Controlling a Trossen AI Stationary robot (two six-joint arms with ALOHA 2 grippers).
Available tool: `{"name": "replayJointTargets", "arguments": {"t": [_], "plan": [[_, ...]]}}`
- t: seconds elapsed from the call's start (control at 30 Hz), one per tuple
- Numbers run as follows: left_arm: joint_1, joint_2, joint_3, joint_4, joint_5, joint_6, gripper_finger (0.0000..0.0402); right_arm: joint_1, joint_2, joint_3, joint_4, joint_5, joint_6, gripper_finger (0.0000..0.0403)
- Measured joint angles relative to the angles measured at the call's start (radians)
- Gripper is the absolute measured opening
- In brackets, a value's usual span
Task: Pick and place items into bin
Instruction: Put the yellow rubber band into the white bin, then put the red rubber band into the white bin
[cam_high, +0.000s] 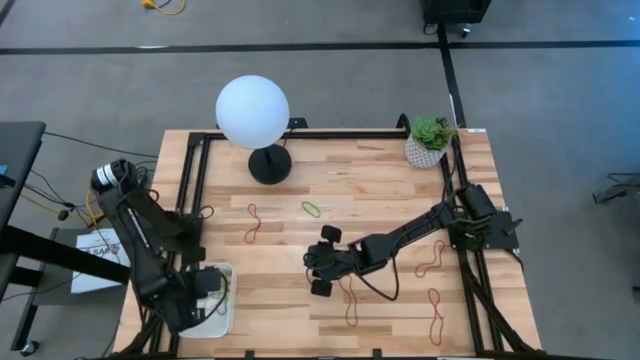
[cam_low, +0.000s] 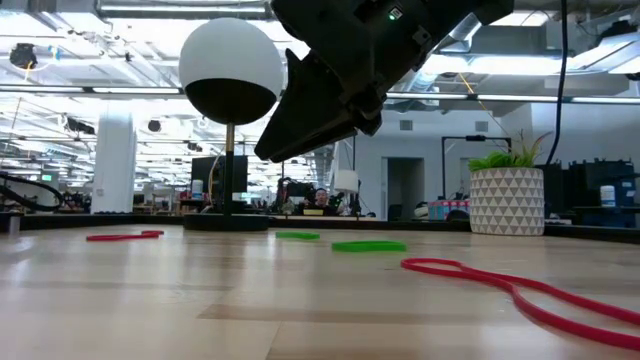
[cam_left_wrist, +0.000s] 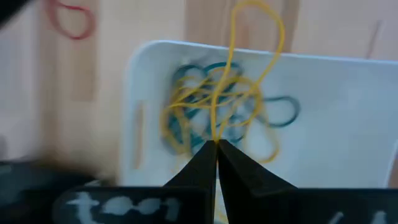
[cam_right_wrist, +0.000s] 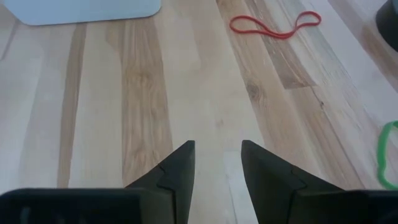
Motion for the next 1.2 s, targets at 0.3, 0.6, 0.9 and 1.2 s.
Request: {"name": "replayJointTargets", "arguments": {"t": [0.3,0.6,0.9,1.2], "plan": [[-0.006,-0.006,-0.195,0.267,0.038,-0.144,0.0002,-0.013,0.000,0.000,0.001,0.000,0.000,0.0127],[0.010,-0.005,-0.279,0.254,0.115,-0.272,0.0029,-0.013,0.000,0.000,0.000,0.000,0.000,0.0127],[0.009,-0.006,-0.279,0.262,0.016,-0.294,0.0064,-0.014,0.000,0.000,0.000,0.000,0.000,0.0127],[0.009,-0.006,-0.279,0.262,-0.052,-0.233,0.0103,-0.014,0.000,0.000,0.000,0.000,0.000,0.0127]]}}
